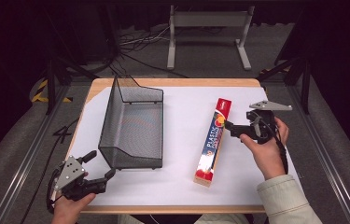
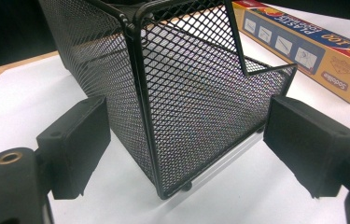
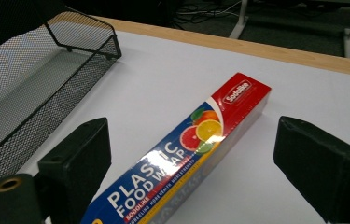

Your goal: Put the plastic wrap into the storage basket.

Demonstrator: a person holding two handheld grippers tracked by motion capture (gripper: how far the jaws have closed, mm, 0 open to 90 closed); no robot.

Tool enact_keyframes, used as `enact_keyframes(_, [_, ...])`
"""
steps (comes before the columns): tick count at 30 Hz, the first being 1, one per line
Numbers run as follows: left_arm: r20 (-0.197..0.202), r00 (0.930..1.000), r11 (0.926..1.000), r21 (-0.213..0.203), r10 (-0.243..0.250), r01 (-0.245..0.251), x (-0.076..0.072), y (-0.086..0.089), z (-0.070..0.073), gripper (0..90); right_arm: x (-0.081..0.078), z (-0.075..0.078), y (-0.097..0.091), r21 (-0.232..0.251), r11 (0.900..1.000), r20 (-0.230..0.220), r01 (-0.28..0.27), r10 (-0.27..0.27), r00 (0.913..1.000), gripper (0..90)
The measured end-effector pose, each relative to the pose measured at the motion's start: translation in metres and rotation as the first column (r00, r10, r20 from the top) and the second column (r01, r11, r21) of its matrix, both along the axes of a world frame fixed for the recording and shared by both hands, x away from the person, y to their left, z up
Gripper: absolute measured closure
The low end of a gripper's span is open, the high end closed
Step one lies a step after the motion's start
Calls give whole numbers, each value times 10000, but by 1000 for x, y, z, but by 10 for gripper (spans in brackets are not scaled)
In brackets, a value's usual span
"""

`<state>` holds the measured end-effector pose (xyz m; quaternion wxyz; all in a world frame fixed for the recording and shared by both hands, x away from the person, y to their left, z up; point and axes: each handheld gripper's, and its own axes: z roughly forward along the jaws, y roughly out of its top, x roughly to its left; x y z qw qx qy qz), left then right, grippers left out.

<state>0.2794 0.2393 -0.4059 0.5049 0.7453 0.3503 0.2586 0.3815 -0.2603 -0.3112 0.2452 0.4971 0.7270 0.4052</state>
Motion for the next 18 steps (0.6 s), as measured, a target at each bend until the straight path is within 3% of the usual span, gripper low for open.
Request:
enact_keyframes(3, [56, 9999, 9998, -178, -132, 133, -1, 0, 0, 153, 5, -3, 10, 55, 10000, 34, -81, 81, 10000, 116])
enact_keyframes(7, [158, 9995, 9996, -119, -259, 260, -2, -1, 0, 152, 10, -6, 20, 92, 9999, 114, -133, 132, 9998, 115])
enact_keyframes(18, [246, 9988, 9989, -199, -419, 424, -1, -2, 0, 151, 26, -19, 42, -122, 9994, -475, 331, -336, 9983, 104])
